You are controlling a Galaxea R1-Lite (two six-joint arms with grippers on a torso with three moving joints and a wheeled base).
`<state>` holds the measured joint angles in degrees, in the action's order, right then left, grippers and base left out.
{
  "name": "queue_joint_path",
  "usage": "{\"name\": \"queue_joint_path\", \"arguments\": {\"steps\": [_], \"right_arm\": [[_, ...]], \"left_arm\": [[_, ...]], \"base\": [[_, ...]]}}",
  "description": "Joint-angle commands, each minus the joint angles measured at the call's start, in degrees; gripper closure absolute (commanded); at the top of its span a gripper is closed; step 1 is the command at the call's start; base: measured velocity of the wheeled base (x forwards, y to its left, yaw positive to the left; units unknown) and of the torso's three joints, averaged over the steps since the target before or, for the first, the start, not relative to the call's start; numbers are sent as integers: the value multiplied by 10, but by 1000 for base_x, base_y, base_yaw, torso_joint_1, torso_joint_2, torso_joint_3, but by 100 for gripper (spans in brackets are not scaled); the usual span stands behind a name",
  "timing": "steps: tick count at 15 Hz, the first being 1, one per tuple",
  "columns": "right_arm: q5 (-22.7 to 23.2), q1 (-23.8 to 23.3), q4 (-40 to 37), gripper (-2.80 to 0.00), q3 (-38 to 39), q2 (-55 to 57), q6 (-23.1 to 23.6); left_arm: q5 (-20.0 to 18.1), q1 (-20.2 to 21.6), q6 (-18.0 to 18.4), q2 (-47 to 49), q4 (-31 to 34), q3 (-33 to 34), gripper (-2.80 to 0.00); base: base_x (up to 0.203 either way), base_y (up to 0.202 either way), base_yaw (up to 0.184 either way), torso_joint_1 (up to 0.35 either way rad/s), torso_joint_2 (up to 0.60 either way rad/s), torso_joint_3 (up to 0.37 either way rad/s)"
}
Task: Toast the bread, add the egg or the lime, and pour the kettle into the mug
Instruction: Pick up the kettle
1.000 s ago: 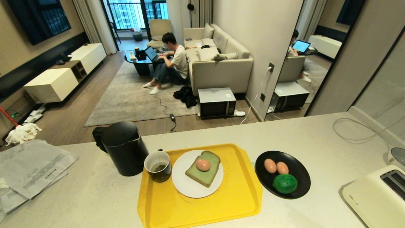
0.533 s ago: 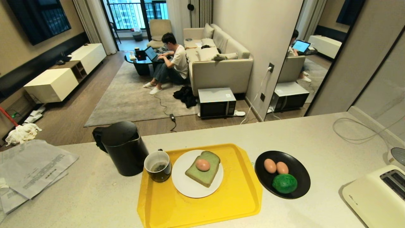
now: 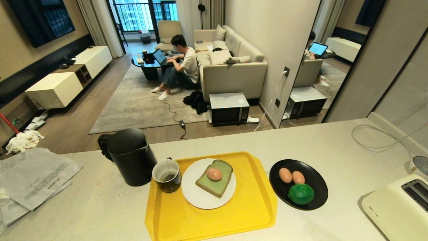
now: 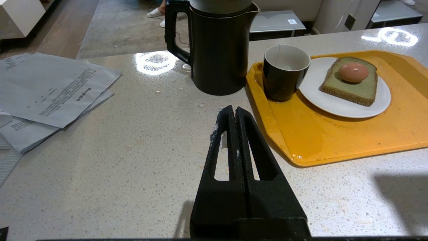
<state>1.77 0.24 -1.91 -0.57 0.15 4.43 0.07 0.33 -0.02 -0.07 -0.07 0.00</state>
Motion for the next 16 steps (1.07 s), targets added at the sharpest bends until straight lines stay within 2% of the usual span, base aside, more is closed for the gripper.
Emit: {"name": "queue_joint_path", "arguments": {"steps": [1, 3, 6, 16], "right_arm": [[0, 0, -2, 0, -2, -2, 1], [2, 0, 3, 0, 1, -2, 13], [-4, 0, 6, 0, 2, -2, -12], [0, 0, 6, 0, 2, -2, 0]], "left_arm": [[0, 0, 0, 0, 0, 0, 0], [0, 0, -1, 0, 0, 0, 0], [0, 0, 0, 0, 0, 0, 0], [0, 0, 0, 0, 0, 0, 0]], "base": [[0, 0, 0, 0, 0, 0], [0, 0, 0, 0, 0, 0], [0, 0, 0, 0, 0, 0], [0, 0, 0, 0, 0, 0]]}}
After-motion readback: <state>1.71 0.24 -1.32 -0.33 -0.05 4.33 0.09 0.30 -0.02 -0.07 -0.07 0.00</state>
